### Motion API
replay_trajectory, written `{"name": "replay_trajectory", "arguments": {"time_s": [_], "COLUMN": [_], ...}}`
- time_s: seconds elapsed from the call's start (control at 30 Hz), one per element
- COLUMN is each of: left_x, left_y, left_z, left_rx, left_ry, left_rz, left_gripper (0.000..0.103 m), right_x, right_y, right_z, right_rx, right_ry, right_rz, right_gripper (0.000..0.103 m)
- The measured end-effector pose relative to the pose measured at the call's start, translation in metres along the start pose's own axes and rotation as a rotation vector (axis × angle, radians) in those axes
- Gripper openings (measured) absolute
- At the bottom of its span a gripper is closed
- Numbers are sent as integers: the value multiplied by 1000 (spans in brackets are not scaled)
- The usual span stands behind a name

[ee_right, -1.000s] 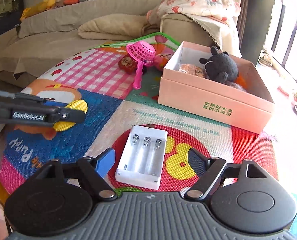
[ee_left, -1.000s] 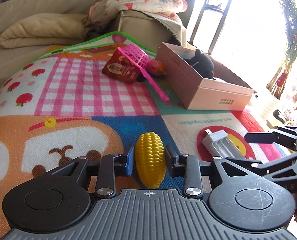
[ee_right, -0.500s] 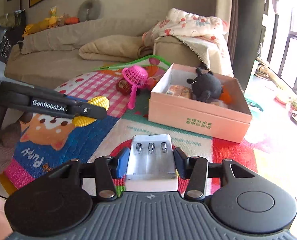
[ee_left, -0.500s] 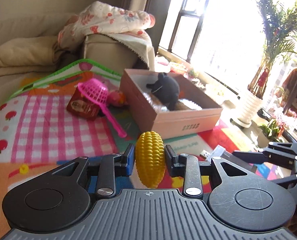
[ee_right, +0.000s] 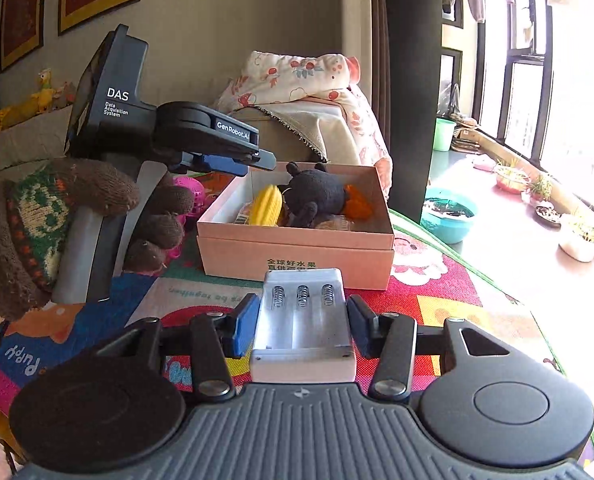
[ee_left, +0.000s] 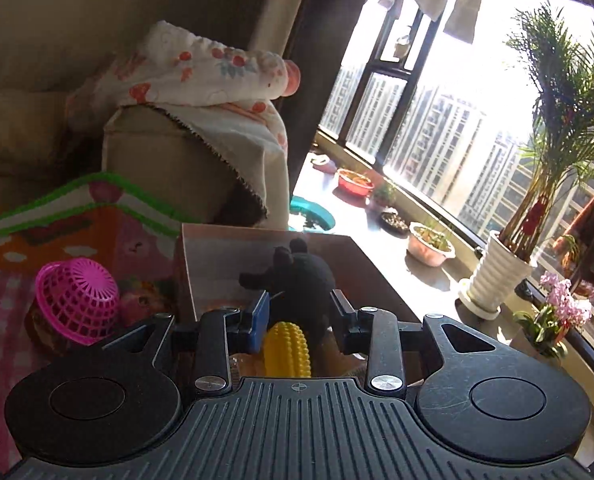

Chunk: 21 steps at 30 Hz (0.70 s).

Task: Organize objects
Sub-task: 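Place the corn in the pink box with the left tool while the right tool places the battery holder in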

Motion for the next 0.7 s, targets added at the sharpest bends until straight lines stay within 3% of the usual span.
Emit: {"name": "replay_trajectory", "arguments": {"time_s": [0.1,0.23,0.33,0.5,0.6,0.7], "left_x": [12,32,50,83,98,112], "left_y": [5,24,51,88,96,96], "left_z": [18,61,85,97,99,104], "left_rx": [-2,-9,31,98,117,106], "left_ry": [35,29,-22,-89,-119,-132], "left_rz": [15,-26,-46,18,52,68], "left_gripper": [36,36,36,36,36,36], "right_x": [-2,-3,-1,4,5,5], "right_y": [-4,-22,-58,-135,-160,-158], "right_z": [-2,-3,-5,-40,-72,-82], "right_rx": [-3,-35,-95,-147,-109,-104], "right_ry": [2,9,5,-49,-87,-81], "right_rz": [-10,-12,-9,-80,-148,-171], "right_gripper": [48,48,48,48,73,75]}}
Point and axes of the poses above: each gripper's, at about its wrist camera, not at the fingertips, and z roughly against the way its jaws point, x to its left, y to its underside, the point moved 7 cm from there along -z, roughly the way its jaws point, and after that the axes turned 2 degrees about x, right-handed, at the moved point
